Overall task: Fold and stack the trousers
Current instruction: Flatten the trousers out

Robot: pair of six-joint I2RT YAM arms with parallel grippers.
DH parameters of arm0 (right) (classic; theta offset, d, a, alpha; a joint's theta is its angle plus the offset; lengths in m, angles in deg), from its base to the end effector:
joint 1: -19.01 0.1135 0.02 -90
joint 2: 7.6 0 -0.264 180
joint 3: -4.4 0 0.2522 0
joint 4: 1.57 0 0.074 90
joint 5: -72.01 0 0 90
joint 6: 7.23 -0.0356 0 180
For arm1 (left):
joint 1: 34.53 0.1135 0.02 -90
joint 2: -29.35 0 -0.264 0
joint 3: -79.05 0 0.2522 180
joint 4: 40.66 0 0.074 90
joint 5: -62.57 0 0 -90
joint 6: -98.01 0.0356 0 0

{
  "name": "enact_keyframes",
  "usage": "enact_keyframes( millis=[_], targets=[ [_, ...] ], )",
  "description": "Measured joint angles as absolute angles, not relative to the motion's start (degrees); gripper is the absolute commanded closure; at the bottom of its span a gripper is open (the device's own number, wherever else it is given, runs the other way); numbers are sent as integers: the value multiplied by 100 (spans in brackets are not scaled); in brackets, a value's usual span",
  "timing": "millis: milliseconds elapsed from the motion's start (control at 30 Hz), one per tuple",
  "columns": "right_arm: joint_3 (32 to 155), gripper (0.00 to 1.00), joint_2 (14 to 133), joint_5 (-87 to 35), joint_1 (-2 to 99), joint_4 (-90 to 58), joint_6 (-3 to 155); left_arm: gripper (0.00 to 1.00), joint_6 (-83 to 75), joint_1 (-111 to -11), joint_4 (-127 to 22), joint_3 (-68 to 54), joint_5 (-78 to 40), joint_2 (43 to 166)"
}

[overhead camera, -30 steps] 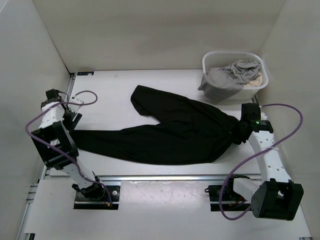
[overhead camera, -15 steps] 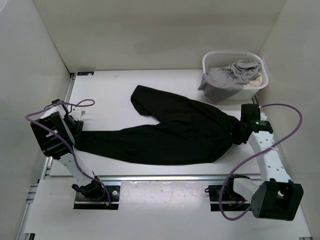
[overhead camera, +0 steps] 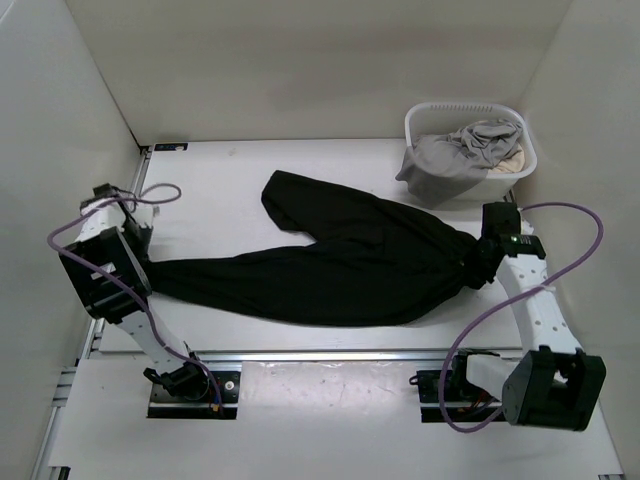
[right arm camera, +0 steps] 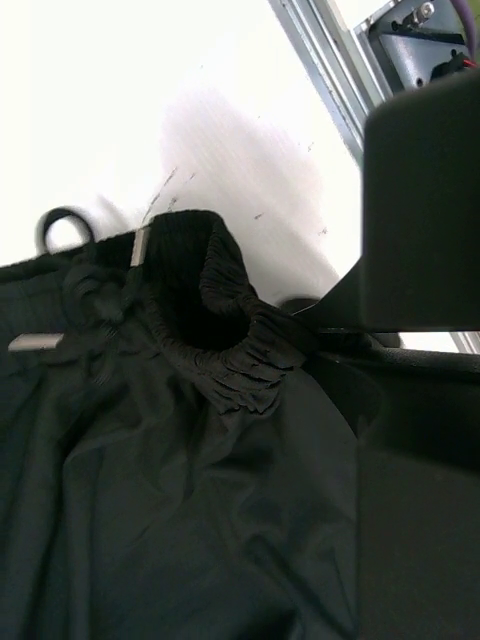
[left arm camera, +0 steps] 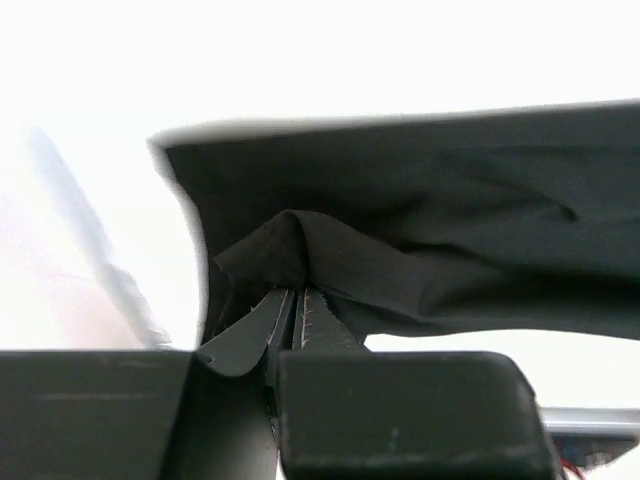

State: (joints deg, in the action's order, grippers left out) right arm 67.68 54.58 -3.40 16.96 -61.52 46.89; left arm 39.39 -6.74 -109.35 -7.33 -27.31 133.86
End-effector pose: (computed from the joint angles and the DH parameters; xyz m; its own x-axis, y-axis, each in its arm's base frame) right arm 0.2046 -0.0163 0.2590 -0.5964 0.5889 -0.5455 0.6348 0.7619 0.1285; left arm 0.2937 0.1547 0.1812 -0.9968 0.0633 -0.0484 0.0620 0.9977 0.0271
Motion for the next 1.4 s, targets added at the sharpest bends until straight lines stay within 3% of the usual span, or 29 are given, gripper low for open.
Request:
enact_keyframes(
  millis=[200,300,533,700,967,1133,1167,1200,1233,1400],
  targets=[
    [8575,100,6671,-670,1412,-6257,4781,86,3852,-676,-10966,-3107,-2672,13488],
    [9159,100,6620,-845,1299,-6133,4846,86,3867,-694,-10822,-3437,-2659,13274],
    [7832,100,5554,-928,905,-6321,4853,79,4099,-589,-10822,-1732,-2709,12767],
    [6392,100,4948,-945,671,-6730,4722,52,4405,-335,-10800,-106,-2963,12531],
    [5380,100,4714,-945,665,-6944,4582,38,4813,185,-10841,775,-3310,11993],
    [5380,100,4708,-912,665,-6926,4532,43,4960,327,-10883,742,-3502,11705],
    [5380,100,4708,-895,665,-6935,4510,47,4962,331,-10883,729,-3583,11696],
    [5380,100,4708,-875,665,-6944,4479,59,4971,344,-10887,723,-3662,11696],
    [5380,100,4704,-860,665,-6952,4449,65,4977,362,-10890,725,-3738,11696],
    [5380,100,4575,-761,665,-7046,4341,79,5159,550,-11054,919,-4068,11685]
  ],
)
